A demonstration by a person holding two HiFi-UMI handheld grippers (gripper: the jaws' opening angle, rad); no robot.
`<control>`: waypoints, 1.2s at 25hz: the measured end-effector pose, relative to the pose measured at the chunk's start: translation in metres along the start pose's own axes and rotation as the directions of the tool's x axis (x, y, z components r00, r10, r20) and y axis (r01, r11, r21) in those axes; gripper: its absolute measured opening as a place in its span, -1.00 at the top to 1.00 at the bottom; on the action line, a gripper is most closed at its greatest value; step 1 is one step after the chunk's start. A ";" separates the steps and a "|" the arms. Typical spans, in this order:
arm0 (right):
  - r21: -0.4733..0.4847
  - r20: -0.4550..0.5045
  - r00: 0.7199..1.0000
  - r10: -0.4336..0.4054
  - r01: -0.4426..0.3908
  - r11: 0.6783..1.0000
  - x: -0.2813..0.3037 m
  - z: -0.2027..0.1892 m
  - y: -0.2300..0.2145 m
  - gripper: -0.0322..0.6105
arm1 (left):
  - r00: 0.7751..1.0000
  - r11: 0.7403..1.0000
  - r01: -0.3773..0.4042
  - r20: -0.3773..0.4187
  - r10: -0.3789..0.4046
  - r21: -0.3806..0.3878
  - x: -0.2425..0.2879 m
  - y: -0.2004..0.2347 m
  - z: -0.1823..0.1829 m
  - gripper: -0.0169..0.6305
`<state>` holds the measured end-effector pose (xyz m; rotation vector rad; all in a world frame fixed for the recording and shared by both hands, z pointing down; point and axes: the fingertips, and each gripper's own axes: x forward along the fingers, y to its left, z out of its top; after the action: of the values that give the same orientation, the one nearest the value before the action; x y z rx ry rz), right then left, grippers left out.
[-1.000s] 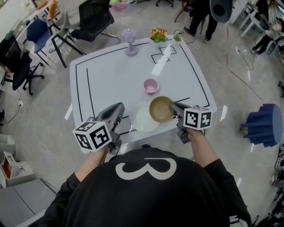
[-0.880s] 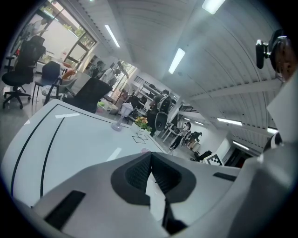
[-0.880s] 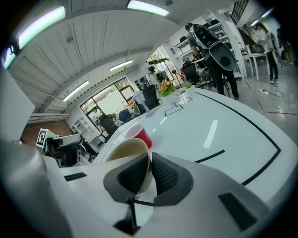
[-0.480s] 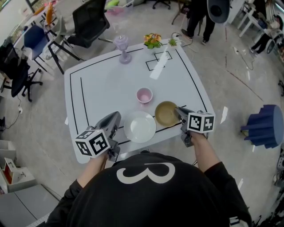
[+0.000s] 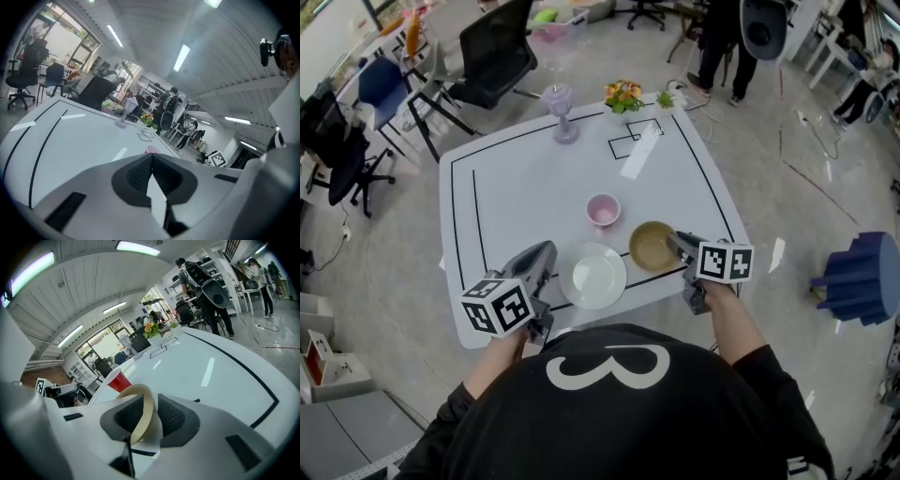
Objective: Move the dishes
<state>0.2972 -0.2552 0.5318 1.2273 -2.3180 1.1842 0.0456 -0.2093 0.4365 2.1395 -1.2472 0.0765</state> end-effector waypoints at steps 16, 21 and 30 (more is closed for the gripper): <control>-0.347 0.213 0.939 0.272 -0.188 0.919 -0.057 0.038 0.143 0.71 | 0.995 0.995 0.089 0.034 -0.090 0.048 -0.054 -0.032 0.016 0.94; -0.416 0.205 0.875 0.438 -0.327 0.848 -0.078 0.028 0.207 0.87 | 0.987 0.985 0.149 0.049 -0.154 0.088 -0.081 -0.055 0.023 0.94; -0.435 0.199 0.795 0.574 -0.453 0.778 -0.108 0.011 0.278 0.87 | 0.960 0.945 0.243 0.089 -0.267 0.219 -0.131 -0.101 0.032 0.94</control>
<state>0.1469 -0.1161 0.3140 0.6902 -3.0842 0.6398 0.0463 -0.0940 0.3140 2.5016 -1.0518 -0.0336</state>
